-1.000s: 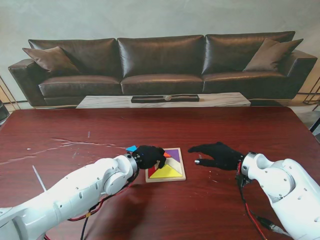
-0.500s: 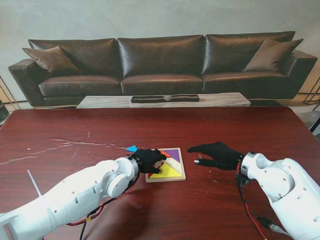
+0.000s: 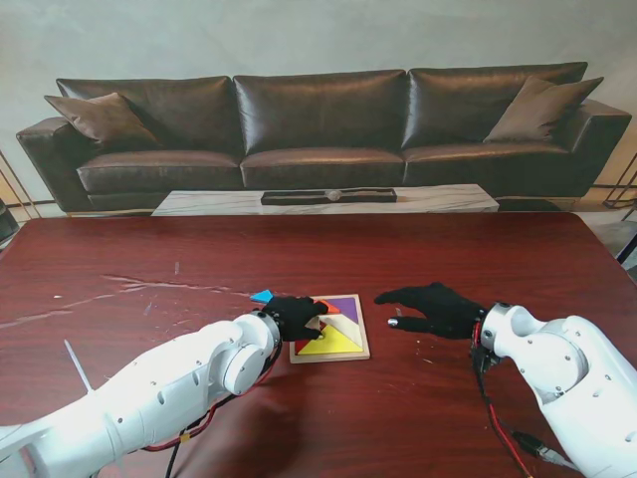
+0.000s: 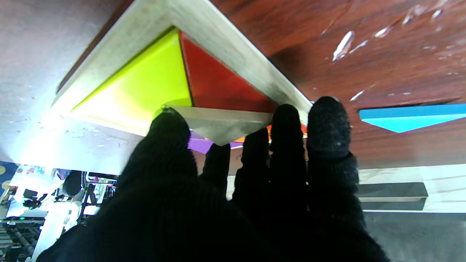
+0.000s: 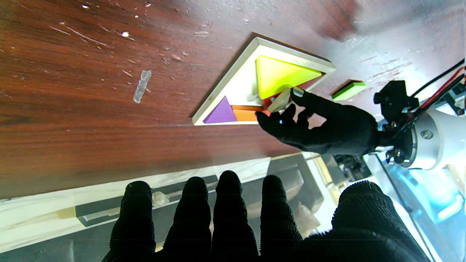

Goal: Assemble the tangram pieces into a square

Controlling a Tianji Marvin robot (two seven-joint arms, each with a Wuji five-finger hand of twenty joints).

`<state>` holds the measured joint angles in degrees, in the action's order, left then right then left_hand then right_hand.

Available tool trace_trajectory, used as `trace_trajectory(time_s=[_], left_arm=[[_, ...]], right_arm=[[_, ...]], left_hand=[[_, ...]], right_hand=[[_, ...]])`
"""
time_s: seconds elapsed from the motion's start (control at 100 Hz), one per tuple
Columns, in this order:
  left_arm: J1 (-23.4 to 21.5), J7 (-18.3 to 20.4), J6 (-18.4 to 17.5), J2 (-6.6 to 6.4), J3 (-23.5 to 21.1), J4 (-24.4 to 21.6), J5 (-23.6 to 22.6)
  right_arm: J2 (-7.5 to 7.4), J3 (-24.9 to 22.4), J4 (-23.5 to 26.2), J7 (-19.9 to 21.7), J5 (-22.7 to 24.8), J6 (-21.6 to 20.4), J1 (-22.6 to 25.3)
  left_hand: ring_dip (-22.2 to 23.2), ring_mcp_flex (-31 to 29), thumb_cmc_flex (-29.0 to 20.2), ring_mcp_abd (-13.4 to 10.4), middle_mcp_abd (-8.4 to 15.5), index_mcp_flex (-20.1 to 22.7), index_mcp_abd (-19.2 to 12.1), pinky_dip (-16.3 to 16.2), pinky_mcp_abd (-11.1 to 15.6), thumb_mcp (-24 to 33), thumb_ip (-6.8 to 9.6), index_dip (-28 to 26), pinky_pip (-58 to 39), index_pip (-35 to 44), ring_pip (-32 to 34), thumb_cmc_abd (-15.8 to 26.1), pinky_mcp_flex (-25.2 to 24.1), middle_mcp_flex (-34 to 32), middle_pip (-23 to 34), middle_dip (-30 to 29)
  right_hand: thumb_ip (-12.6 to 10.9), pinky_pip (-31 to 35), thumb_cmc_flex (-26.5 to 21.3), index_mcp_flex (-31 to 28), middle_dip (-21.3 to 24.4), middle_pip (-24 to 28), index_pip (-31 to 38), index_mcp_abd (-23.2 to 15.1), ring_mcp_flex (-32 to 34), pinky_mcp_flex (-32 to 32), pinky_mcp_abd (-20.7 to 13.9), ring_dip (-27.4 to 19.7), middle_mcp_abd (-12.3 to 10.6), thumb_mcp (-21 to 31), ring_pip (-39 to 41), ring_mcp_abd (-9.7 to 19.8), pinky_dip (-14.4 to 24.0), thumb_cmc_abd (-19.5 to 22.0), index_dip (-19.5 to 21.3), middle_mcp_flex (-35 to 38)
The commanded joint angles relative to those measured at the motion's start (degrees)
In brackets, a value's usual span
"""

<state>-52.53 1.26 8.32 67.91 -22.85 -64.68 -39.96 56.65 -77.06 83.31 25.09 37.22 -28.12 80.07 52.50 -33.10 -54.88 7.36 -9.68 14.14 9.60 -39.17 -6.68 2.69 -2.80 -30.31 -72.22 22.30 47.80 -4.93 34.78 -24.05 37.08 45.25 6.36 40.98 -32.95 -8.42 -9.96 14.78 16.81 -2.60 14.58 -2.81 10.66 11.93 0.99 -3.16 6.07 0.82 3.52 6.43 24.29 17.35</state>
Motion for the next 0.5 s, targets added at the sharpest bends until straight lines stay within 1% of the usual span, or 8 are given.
trace_trajectory(time_s=[0.0, 0.09, 0.12, 0.16, 0.28, 0.32, 0.39, 0.49], left_arm=[[-0.4, -0.2, 0.1, 0.45, -0.1, 0.3, 0.9], [-0.5, -0.7, 0.5, 0.77, 0.0, 0.5, 1.1], [-0.6, -0.9, 0.5, 0.96, -0.1, 0.7, 1.4], [-0.7, -1.1, 0.6, 1.14, -0.2, 0.8, 1.8], [-0.7, -1.0, 0.8, 1.18, -0.2, 0.7, 2.0], [-0.7, -0.9, 0.8, 1.14, -0.3, 0.6, 2.1], [-0.8, -0.7, 1.1, 1.16, -0.4, 0.4, 2.4], [-0.6, -0.4, 1.5, 1.08, 0.0, 0.3, 2.0]], right_arm=[[0.05, 0.0, 0.3, 0.1, 0.3, 0.0, 0.3], [0.05, 0.0, 0.4, 0.0, 0.3, -0.1, 0.4], [0.05, 0.0, 0.4, 0.0, 0.4, -0.1, 0.4], [0.05, 0.0, 0.4, 0.0, 0.4, -0.1, 0.4], [0.06, 0.0, 0.4, 0.0, 0.3, -0.1, 0.4], [0.06, 0.0, 0.4, 0.0, 0.4, 0.0, 0.4], [0.07, 0.0, 0.4, -0.1, 0.4, 0.0, 0.5], [0.08, 0.0, 0.4, -0.1, 0.3, 0.0, 0.4]], left_hand=[[-0.4, -0.5, -1.4, 0.0, 0.7, 0.9, -0.4, 1.0, 0.4, 0.4, 2.64, -0.9, -1.8, 2.4, 1.4, -0.6, 1.1, -2.3, 0.8, -0.9], [-0.8, 0.4, 0.9, 0.6, -0.1, 0.1, 0.6, 1.4, 0.0, -0.8, 2.36, -1.2, -1.7, 4.2, 0.6, 1.3, 0.8, -1.4, -0.1, -1.4], [-0.9, 0.8, 1.4, 1.2, -0.6, 0.0, 0.6, 1.4, -0.8, -1.3, 2.31, -1.0, -1.7, 4.3, 0.2, 1.8, 0.3, -1.1, -0.6, -1.6], [-1.0, 1.1, 1.7, 1.5, -0.9, 0.0, 0.7, 1.3, -1.2, -1.5, 2.27, -0.9, -1.7, 4.3, 0.0, 2.2, -0.1, -1.0, -0.9, -1.8], [-1.6, 2.5, 4.0, 2.2, -1.6, -0.3, 1.2, 0.8, -2.0, -3.2, 2.07, -0.3, -1.8, 3.6, -1.6, 3.9, -1.1, 0.3, -2.9, -2.6], [-2.3, 2.9, 4.5, 2.7, -2.0, -0.2, 1.5, 0.7, -2.3, -3.4, 2.06, 0.0, -1.5, 3.1, -2.8, 4.1, -1.5, 0.6, -4.1, -3.3], [-2.8, 3.1, 4.2, 3.0, -2.1, -0.4, 1.9, 0.5, -2.4, -3.3, 2.12, 0.2, -1.4, 2.6, -3.6, 3.8, -1.8, 0.7, -5.0, -3.9], [-3.1, 3.4, 3.2, 2.6, -1.6, -0.5, 2.3, 0.5, -2.0, -3.0, 2.31, 0.3, -1.0, 2.3, -4.0, 2.8, -2.3, 1.0, -5.3, -4.1]], right_hand=[[-1.3, 0.1, -0.1, 1.1, -0.4, 0.4, -0.2, -1.6, 0.9, -0.6, 0.5, 0.7, 0.0, 0.2, -0.2, 0.5, -0.4, 0.9, 0.0, 0.5], [-1.3, 0.1, -0.2, 1.1, -0.4, 0.4, -0.2, -1.5, 0.9, -0.6, 0.5, 0.7, 0.0, 0.2, -0.2, 0.5, -0.4, 0.9, 0.0, 0.4], [-1.3, 0.1, -0.2, 1.1, -0.4, 0.4, -0.2, -1.5, 0.9, -0.6, 0.5, 0.7, 0.0, 0.2, -0.2, 0.5, -0.4, 0.9, 0.0, 0.5], [-1.3, 0.1, -0.2, 1.1, -0.4, 0.4, -0.2, -1.5, 0.9, -0.6, 0.5, 0.7, 0.0, 0.1, -0.2, 0.5, -0.4, 0.9, 0.0, 0.4], [-1.3, 0.1, -0.2, 1.1, -0.4, 0.4, -0.2, -1.5, 0.9, -0.7, 0.5, 0.7, -0.1, 0.1, -0.2, 0.5, -0.4, 0.8, -0.1, 0.5], [-1.3, 0.1, -0.2, 1.1, -0.4, 0.4, -0.2, -1.5, 0.9, -0.6, 0.5, 0.7, 0.0, 0.1, -0.2, 0.6, -0.4, 0.8, -0.1, 0.5], [-1.3, 0.1, -0.2, 1.1, -0.4, 0.4, -0.2, -1.5, 0.9, -0.6, 0.6, 0.7, 0.0, 0.1, -0.1, 0.5, -0.3, 0.8, -0.1, 0.5], [-1.3, 0.1, -0.2, 1.1, -0.4, 0.4, -0.2, -1.5, 0.9, -0.6, 0.5, 0.7, 0.1, 0.1, -0.1, 0.5, -0.3, 0.8, -0.1, 0.4]])
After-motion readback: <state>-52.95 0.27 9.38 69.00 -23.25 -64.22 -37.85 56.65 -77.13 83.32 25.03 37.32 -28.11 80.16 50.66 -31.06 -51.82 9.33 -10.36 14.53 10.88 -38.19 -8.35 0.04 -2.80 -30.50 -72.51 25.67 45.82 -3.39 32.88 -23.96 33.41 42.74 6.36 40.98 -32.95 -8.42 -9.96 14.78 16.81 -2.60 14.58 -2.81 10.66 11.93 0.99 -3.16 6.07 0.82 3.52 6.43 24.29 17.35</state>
